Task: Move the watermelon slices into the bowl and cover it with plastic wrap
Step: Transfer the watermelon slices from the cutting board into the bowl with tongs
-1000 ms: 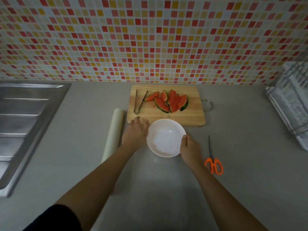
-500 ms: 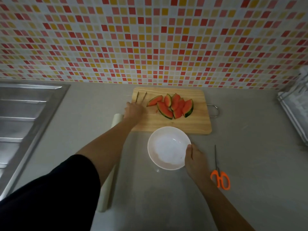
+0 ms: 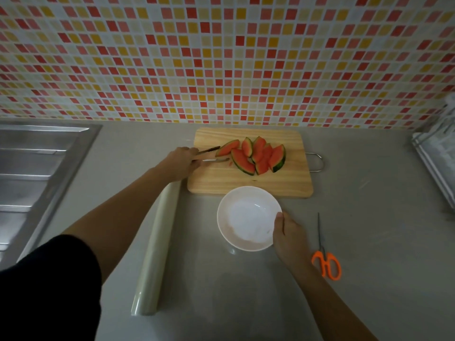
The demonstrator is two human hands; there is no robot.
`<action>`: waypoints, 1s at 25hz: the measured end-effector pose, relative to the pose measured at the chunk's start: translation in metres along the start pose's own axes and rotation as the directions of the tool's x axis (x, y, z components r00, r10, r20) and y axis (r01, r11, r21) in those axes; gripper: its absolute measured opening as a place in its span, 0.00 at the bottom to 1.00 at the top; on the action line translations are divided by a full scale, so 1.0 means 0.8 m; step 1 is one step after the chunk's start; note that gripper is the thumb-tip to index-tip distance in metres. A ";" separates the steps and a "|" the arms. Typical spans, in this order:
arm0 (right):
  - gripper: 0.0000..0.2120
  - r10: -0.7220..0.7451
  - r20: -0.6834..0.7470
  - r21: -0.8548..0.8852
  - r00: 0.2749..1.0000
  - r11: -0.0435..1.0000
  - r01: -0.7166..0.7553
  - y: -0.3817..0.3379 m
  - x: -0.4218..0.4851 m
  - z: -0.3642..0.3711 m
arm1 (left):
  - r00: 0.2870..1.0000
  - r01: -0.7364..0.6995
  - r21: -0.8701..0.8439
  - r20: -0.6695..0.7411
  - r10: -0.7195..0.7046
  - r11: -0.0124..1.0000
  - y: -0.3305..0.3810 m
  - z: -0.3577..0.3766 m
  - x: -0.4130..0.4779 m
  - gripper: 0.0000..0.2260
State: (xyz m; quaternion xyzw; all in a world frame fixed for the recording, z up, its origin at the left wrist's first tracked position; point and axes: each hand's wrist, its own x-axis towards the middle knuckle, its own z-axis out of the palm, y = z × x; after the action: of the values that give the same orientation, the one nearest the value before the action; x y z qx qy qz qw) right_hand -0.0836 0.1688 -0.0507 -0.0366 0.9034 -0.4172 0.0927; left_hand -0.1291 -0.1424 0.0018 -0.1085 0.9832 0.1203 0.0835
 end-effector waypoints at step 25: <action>0.16 -0.020 0.030 -0.037 0.999 0.999 0.021 -0.011 0.005 -0.007 | 0.905 -0.416 0.193 -0.012 0.426 0.889 0.050 -0.004 -0.152 0.15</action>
State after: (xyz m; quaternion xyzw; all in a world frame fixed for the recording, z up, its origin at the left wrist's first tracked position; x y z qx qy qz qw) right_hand -0.0886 0.1664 -0.0409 -0.0538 0.9090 -0.4007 0.1008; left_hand -0.0216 -0.0814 0.0368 0.1120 0.9921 0.0405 0.0386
